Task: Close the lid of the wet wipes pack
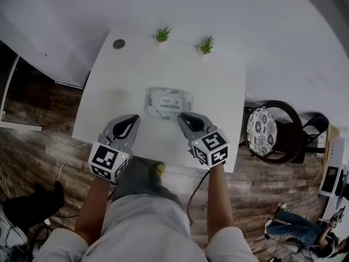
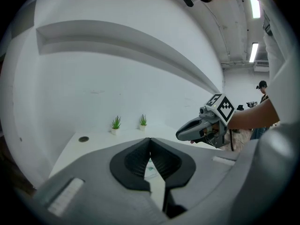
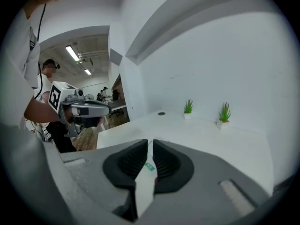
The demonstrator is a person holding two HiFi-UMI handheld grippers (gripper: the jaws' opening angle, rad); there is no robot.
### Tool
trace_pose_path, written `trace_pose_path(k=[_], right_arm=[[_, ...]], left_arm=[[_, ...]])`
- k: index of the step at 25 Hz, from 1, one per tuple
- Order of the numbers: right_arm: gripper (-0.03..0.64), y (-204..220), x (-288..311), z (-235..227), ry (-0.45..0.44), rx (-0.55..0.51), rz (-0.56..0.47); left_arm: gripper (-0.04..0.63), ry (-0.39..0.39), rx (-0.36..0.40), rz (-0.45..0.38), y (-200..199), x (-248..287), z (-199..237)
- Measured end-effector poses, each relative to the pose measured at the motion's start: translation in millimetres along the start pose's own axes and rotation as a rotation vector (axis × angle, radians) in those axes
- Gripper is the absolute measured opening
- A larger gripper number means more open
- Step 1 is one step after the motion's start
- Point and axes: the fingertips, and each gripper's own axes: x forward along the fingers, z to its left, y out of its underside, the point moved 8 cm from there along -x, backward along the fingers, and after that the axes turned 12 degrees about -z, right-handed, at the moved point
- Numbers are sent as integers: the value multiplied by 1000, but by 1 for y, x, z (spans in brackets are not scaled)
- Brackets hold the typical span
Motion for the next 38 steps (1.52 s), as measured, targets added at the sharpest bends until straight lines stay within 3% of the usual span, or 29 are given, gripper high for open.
trace_pose_path(k=[5, 18, 26, 38], right_arm=[[6, -14, -29, 13, 107, -3, -85], [5, -49, -122, 27, 376, 1, -295], [5, -53, -160, 38, 468, -2, -387], [5, -48, -190, 34, 529, 12, -426]], left_arm=[[7, -7, 30, -43, -19, -12, -8], [6, -19, 122, -147, -74, -33, -13], [6, -47, 147, -207, -95, -52, -25], [6, -79, 160, -267, -106, -56, -35]])
